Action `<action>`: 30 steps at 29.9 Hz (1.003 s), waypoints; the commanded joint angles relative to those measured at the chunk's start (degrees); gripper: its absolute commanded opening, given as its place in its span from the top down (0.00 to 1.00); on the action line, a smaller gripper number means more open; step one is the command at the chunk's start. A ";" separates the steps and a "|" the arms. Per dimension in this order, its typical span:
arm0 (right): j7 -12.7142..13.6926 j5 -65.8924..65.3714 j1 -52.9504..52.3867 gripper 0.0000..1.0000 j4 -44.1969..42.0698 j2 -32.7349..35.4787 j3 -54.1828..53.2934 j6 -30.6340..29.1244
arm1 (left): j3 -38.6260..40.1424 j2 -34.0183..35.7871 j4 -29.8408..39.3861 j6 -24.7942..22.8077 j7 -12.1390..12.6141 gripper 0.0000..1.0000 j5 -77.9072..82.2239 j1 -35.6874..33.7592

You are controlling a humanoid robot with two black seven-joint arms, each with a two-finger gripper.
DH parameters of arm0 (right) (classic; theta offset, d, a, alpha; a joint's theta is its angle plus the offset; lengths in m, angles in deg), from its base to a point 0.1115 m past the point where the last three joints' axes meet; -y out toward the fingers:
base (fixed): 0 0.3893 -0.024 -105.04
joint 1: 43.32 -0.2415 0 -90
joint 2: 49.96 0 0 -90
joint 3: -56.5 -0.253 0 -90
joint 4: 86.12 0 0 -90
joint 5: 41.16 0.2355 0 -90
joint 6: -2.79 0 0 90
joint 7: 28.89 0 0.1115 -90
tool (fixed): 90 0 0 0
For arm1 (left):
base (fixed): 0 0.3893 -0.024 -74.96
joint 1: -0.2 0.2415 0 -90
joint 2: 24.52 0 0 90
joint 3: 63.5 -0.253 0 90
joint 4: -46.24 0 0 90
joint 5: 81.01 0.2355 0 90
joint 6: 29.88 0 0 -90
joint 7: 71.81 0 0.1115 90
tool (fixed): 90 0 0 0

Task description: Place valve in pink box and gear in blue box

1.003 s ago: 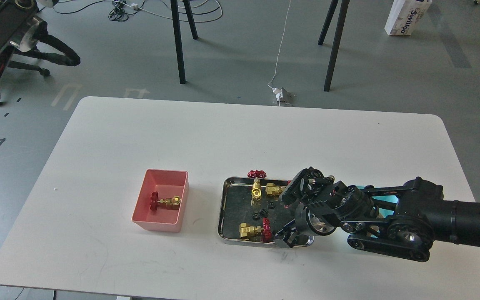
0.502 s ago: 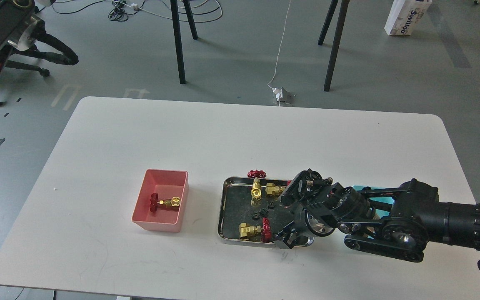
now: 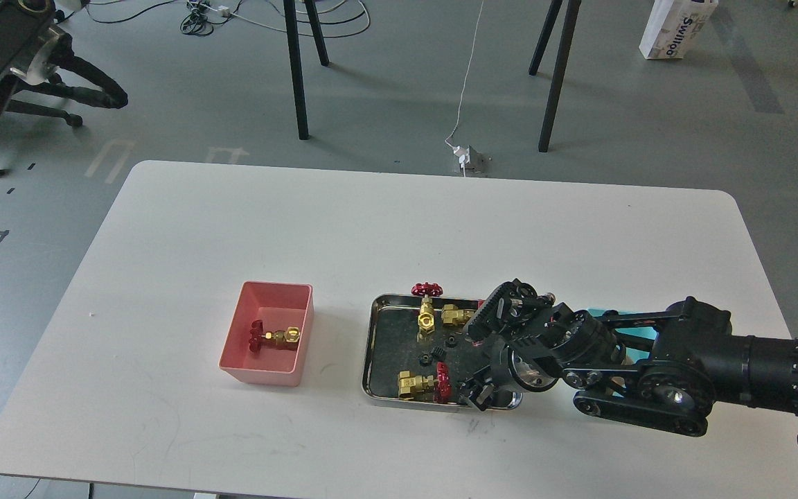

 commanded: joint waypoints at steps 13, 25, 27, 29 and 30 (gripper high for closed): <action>1.48 0.13 0.23 0.54 1.38 1.42 0.20 0.00 | -0.09 0.16 -0.08 0.00 0.00 0.09 0.17 0.00; 4.29 0.83 0.67 0.82 1.64 1.42 -0.33 0.00 | -0.09 0.16 -0.08 -0.09 0.17 0.09 0.17 0.00; 4.38 0.83 0.49 0.86 1.90 1.42 -0.42 0.00 | -0.09 0.25 -0.08 -0.09 0.17 0.09 0.17 0.00; 4.47 0.92 0.49 0.88 2.86 1.51 -0.59 0.00 | -0.09 0.25 0.00 -0.09 0.17 0.09 0.17 0.00; 4.56 0.92 0.40 0.88 3.39 1.60 -0.85 0.00 | -0.09 0.25 0.00 -0.09 0.17 0.09 0.17 0.00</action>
